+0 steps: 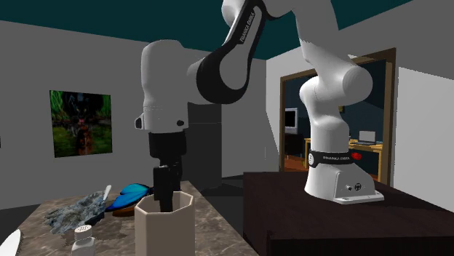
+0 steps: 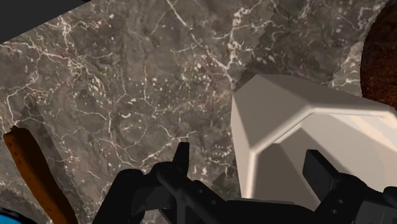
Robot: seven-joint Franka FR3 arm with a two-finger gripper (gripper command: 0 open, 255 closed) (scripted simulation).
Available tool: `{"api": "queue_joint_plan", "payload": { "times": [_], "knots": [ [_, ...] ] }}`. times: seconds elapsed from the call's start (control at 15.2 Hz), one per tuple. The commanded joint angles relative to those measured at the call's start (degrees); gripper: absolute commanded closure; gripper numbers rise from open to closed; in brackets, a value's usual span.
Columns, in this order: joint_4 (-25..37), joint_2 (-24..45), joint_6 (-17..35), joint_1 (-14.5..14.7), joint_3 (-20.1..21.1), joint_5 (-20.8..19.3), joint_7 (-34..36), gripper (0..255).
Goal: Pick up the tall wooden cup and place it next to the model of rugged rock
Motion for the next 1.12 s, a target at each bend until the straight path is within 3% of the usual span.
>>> {"api": "queue_joint_plan", "payload": {
  "times": [0.0,0.07,0.66,1.06],
  "knots": [
    [0.0,0.0,0.0,0.0,0.0,0.0,0.0,0],
    [0.0,0.0,0.0,0.0,0.0,0.0,0.0,255],
    [0.0,0.0,0.0,0.0,0.0,0.0,0.0,255],
    [0.0,-4.3,-4.1,-0.7,1.1,2.4,-1.7,255]
  ]
}}
